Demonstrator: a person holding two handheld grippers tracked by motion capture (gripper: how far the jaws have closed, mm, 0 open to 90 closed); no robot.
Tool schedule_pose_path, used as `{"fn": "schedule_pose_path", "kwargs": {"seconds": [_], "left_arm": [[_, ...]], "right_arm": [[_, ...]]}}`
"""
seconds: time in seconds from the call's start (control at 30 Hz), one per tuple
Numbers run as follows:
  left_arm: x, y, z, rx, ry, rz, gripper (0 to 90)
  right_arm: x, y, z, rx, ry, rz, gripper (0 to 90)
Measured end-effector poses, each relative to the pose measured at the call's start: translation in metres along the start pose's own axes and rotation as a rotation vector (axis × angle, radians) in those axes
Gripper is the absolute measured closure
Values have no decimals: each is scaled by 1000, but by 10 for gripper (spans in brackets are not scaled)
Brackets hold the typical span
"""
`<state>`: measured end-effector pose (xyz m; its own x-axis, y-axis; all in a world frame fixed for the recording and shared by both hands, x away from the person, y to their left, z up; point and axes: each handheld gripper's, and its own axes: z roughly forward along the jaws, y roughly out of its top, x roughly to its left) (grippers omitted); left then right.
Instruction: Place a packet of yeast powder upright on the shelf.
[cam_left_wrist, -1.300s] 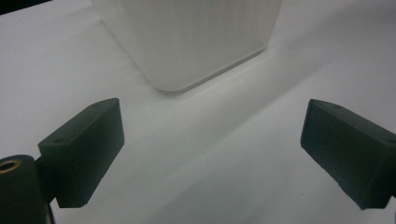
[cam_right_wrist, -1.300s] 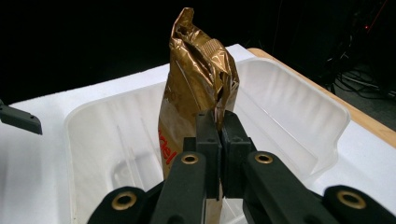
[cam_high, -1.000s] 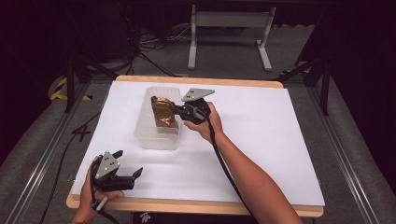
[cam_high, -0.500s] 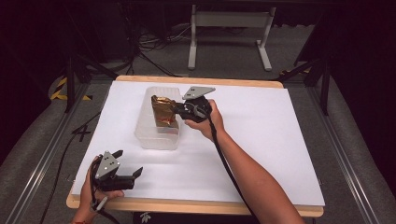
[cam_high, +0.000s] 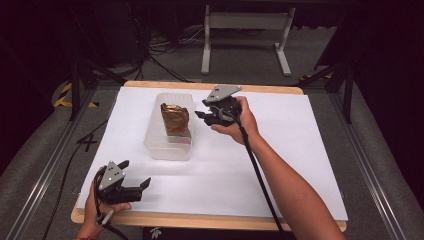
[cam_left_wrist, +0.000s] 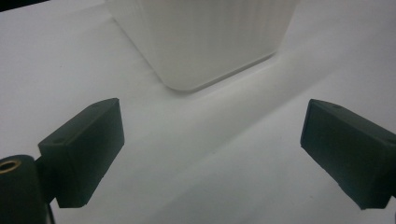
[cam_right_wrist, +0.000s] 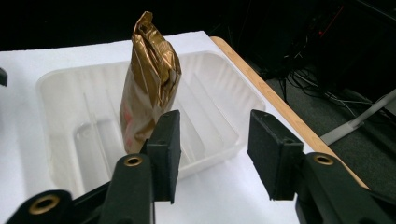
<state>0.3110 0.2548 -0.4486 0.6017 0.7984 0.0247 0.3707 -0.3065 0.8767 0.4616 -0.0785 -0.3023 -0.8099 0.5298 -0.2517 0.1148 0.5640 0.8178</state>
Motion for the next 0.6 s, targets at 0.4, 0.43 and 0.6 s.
{"fn": "schedule_pose_path", "kwargs": {"seconds": [0.4, 0.43, 0.6], "left_arm": [[0, 0, 1, 10, 7, 18, 69], [0, 0, 1, 7, 6, 8, 69], [-1, 1, 1, 8, 4, 13, 68]], "right_arm": [[-19, -18, -45, 47, -66, -24, 421], [-20, -19, -48, 60, -83, -30, 418], [-19, -24, -61, 88, -99, -68, 372]]}}
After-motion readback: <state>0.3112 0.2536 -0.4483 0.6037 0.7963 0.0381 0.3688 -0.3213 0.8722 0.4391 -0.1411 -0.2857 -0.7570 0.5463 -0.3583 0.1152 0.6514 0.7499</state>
